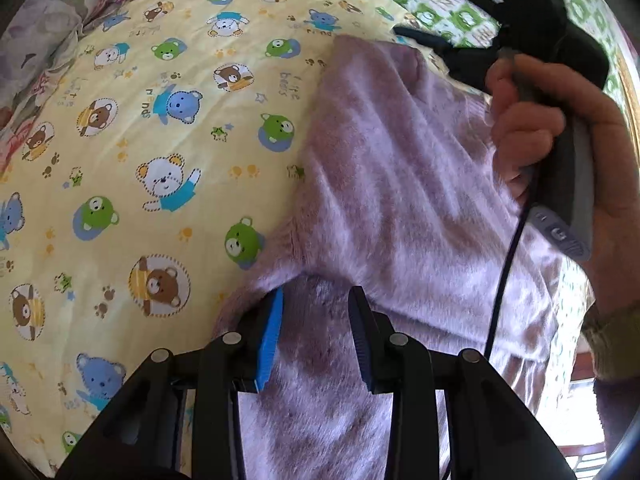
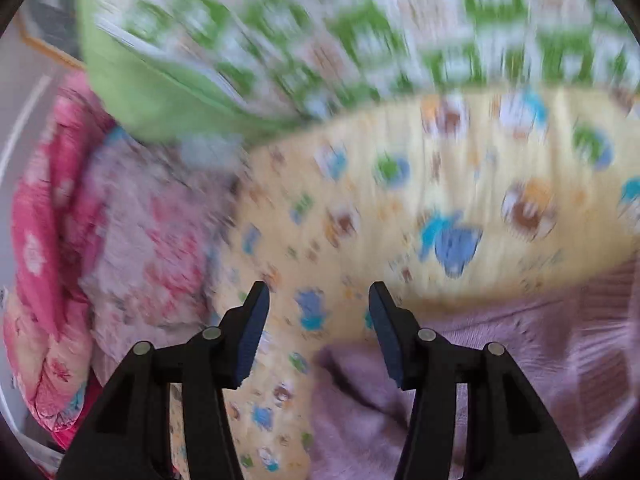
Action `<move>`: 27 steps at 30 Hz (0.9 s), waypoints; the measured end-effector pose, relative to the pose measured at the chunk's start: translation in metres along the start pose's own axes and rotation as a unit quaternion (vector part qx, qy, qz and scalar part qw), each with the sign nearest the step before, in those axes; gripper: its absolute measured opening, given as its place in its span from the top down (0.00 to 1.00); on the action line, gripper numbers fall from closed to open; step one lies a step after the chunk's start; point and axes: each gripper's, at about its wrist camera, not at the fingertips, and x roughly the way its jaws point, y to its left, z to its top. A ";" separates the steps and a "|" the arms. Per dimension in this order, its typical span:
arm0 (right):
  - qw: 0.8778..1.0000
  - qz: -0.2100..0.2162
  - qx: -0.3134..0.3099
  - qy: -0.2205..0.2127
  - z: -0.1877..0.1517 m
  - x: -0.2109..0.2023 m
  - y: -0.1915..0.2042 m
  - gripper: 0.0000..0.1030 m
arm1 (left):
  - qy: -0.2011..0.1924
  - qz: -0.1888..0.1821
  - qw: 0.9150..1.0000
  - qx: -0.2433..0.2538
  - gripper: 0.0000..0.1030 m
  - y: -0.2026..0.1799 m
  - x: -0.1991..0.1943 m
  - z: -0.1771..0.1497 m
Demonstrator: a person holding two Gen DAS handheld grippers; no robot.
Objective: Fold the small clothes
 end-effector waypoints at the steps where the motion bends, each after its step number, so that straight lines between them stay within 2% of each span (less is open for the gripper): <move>1: 1.000 -0.007 0.002 0.006 -0.002 -0.007 0.002 0.48 | 0.000 -0.002 1.000 0.002 0.67 0.001 -0.004 -0.003; 3: 1.000 -0.003 -0.001 0.010 -0.005 -0.029 0.001 0.48 | 0.001 -0.007 1.000 0.007 0.63 0.002 -0.012 -0.009; 5: 1.000 -0.008 -0.006 0.005 -0.019 -0.059 -0.004 0.47 | 0.000 -0.002 1.000 0.013 0.57 0.006 -0.021 -0.017; 7: 1.000 -0.014 -0.003 0.001 -0.042 -0.095 -0.017 0.47 | 0.003 -0.001 1.000 0.019 0.56 0.010 -0.028 -0.026; 10: 0.999 -0.032 0.008 -0.005 -0.091 -0.142 -0.036 0.46 | 0.011 0.003 1.000 0.028 0.52 0.019 -0.039 -0.039; 12: 0.999 -0.049 0.015 -0.002 -0.119 -0.170 -0.048 0.46 | 0.012 0.015 0.999 0.039 0.45 0.023 -0.045 -0.050; 15: 0.996 -0.082 0.025 -0.003 -0.163 -0.210 -0.060 0.46 | 0.019 0.027 0.998 0.046 0.42 0.031 -0.049 -0.065; 20: 0.987 -0.139 0.077 -0.031 -0.225 -0.274 -0.089 0.46 | 0.031 0.046 0.997 0.058 0.41 0.041 -0.053 -0.090; 27: 0.966 -0.213 0.130 -0.062 -0.293 -0.358 -0.130 0.45 | 0.052 0.034 0.994 0.088 0.35 0.035 -0.064 -0.132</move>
